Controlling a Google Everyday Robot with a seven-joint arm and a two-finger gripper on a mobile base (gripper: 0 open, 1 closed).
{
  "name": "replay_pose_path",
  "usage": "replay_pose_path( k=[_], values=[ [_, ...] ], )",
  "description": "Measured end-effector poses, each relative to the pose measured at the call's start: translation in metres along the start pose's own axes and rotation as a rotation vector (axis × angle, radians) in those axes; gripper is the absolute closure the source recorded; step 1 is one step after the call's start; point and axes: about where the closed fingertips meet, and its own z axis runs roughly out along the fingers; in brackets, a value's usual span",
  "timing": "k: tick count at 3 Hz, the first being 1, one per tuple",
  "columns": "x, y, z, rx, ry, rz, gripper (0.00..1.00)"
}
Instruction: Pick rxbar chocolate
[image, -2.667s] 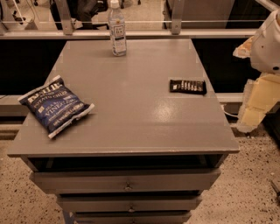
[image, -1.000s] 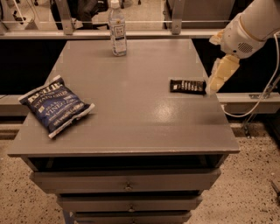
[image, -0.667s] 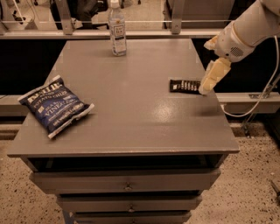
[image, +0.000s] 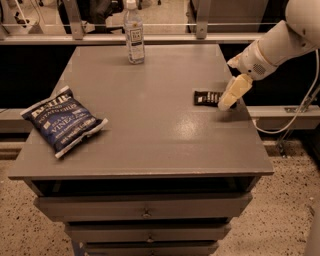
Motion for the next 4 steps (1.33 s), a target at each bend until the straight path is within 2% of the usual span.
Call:
replay_pose_path(
  k=[1,3,4],
  values=[
    [0.006,-0.004,0.014,-0.02,-0.004,0.038,0.08],
    [0.017,-0.004,0.032,-0.064,0.012,0.095,0.55],
    [0.014,-0.004,0.028,-0.065,0.012,0.095,0.8]
  ],
)
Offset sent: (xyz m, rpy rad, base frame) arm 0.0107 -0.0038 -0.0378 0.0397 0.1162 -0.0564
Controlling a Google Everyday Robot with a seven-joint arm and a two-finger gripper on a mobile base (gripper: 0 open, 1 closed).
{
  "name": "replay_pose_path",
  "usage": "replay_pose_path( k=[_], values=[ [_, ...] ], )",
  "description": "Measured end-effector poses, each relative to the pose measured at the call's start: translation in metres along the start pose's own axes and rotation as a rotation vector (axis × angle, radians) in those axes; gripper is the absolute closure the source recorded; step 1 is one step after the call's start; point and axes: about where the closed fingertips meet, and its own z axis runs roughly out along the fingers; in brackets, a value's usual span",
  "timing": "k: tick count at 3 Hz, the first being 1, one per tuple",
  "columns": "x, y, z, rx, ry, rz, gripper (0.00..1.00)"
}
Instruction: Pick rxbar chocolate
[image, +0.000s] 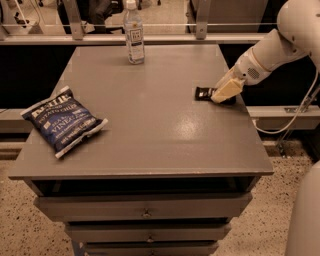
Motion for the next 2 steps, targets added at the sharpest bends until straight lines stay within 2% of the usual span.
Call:
replay_pose_path(
  k=[1,2],
  values=[
    [-0.001,0.0,-0.002,0.0,0.0,0.0,1.0],
    [-0.038,0.02,-0.033,-0.001,-0.068,-0.076,1.0]
  ],
)
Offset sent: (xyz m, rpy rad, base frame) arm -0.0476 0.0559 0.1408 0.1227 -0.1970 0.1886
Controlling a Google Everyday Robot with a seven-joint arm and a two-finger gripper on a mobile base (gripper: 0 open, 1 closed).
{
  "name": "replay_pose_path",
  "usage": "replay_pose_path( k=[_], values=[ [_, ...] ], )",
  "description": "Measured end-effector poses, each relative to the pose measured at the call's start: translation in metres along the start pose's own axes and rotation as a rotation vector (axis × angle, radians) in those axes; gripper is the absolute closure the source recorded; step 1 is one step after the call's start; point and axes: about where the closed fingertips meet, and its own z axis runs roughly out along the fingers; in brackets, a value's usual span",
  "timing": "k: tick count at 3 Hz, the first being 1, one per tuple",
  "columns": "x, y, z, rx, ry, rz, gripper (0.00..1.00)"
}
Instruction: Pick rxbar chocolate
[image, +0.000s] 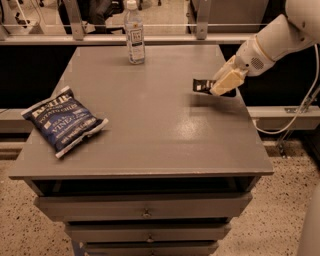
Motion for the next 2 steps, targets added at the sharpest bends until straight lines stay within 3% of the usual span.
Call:
replay_pose_path(
  k=[1,2],
  values=[
    [-0.0501,0.0209,-0.0392,0.002,-0.142,-0.092,1.0],
    [-0.0555,0.0231,-0.0366,-0.008,-0.158,-0.096,1.0]
  ],
)
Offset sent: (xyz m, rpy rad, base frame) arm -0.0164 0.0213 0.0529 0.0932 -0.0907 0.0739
